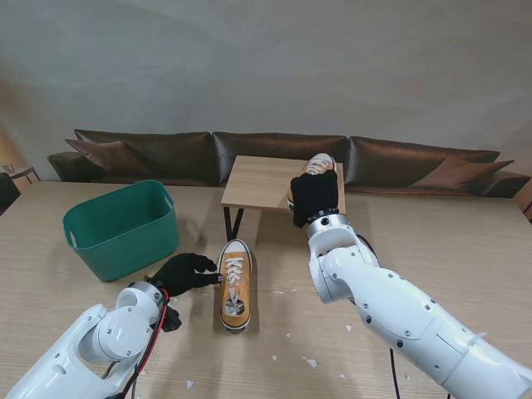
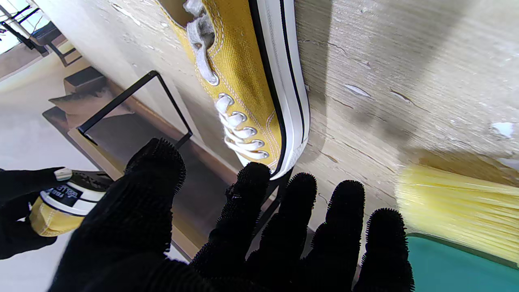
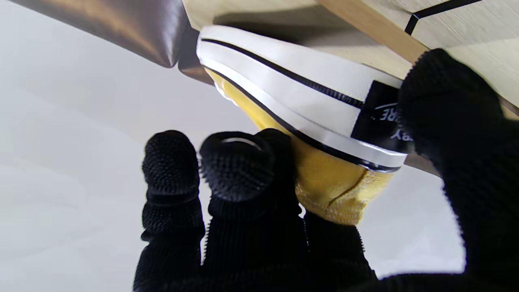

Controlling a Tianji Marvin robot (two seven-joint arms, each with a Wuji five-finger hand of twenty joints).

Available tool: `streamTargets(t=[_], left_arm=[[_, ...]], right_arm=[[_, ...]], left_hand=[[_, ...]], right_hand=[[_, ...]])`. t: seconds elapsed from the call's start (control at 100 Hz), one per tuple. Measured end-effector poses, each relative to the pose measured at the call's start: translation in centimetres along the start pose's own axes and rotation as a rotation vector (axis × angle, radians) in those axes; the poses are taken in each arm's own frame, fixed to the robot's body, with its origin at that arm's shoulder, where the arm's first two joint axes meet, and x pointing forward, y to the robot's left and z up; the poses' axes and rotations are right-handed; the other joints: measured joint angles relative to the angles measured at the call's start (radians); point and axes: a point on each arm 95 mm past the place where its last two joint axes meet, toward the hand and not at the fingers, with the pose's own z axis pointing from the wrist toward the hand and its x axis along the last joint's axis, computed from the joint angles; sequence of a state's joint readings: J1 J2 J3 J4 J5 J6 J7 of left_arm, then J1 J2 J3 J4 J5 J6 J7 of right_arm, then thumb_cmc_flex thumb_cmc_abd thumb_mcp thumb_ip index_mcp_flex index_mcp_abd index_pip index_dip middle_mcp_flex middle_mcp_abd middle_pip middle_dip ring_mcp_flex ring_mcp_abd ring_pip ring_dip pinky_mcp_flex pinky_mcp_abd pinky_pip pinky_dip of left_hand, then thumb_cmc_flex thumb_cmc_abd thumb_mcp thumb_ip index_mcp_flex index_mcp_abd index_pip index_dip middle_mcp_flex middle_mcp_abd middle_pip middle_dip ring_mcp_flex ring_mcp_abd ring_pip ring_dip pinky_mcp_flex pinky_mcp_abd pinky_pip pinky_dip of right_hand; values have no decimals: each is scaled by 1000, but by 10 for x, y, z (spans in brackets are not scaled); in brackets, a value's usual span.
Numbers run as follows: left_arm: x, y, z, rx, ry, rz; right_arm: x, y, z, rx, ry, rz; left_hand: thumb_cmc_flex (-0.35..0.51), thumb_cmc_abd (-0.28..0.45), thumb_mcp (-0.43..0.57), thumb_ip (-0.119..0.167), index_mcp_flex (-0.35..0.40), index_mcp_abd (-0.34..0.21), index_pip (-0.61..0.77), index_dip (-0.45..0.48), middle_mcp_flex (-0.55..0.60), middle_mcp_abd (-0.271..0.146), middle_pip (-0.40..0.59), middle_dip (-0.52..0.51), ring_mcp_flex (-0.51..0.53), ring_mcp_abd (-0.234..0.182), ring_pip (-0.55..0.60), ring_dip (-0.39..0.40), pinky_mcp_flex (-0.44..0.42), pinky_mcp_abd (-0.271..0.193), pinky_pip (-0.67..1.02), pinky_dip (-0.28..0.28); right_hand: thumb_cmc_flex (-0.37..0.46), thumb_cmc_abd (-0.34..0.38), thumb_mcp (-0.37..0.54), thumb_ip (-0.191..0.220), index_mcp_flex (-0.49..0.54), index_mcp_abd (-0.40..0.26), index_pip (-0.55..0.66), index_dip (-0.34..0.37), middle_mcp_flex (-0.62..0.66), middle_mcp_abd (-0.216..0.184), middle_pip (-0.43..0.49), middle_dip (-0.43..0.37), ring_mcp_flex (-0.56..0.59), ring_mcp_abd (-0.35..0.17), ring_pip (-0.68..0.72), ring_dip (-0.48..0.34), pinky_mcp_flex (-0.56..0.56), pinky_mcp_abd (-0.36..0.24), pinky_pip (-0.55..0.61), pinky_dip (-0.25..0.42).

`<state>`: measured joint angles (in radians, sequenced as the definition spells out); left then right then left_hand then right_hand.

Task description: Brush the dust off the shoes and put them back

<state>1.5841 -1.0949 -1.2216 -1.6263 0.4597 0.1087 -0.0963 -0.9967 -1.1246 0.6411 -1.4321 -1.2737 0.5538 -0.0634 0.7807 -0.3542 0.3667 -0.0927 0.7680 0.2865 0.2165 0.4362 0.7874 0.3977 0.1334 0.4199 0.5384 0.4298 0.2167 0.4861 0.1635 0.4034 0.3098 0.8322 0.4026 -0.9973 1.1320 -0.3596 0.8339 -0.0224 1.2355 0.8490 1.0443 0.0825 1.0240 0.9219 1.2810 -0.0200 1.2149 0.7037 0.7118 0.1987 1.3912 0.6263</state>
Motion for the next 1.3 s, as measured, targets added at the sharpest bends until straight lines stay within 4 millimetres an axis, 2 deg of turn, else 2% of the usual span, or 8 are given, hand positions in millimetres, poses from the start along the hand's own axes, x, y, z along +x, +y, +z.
streamTargets(t=[0.09,0.13,0.54,0.81,1.3], left_arm=[[0,0,0,1,0,-2],[0,0,0,1,0,-3],[-1,1,1,0,-7,-12],[-1,1,1,1,-9,-13],[-5,1,-2,9,-23,-17]], right_arm=[[-7,5,-5,-11,12,22],[-10,7,-7,-13,15,33],[-32,12,-27,-72,106,75],[-43,19,-59,-149,149,180],[-46,17,-114,-237,232,382]], left_hand=[[0,0,0,0,0,0,0,0,0,0,0,0,0,0,0,0,0,0,0,0],[0,0,-1,0,0,0,0,0,0,1,0,0,-39,8,-15,0,-2,0,0,0],[8,13,-11,0,0,0,0,0,0,6,0,0,-19,11,-11,0,-2,0,-1,0],[8,13,-20,0,15,0,1,6,0,8,0,0,-19,11,-11,0,-2,0,-1,0],[8,13,-21,0,11,1,1,1,0,9,0,0,-19,11,-11,0,-2,0,-1,0]], right_hand=[[0,0,0,0,0,0,0,14,1,0,1,12,0,1,9,10,0,-11,2,0],[0,1,0,-8,0,2,0,18,2,0,1,15,0,1,11,10,0,-11,4,0],[1,2,0,-17,0,11,0,31,6,0,2,37,0,3,18,22,0,-36,5,0],[2,2,0,-17,0,15,0,34,9,0,3,46,1,4,18,23,0,-37,5,0],[2,3,0,-17,1,22,0,44,15,0,5,49,12,5,19,34,0,-37,5,0]])
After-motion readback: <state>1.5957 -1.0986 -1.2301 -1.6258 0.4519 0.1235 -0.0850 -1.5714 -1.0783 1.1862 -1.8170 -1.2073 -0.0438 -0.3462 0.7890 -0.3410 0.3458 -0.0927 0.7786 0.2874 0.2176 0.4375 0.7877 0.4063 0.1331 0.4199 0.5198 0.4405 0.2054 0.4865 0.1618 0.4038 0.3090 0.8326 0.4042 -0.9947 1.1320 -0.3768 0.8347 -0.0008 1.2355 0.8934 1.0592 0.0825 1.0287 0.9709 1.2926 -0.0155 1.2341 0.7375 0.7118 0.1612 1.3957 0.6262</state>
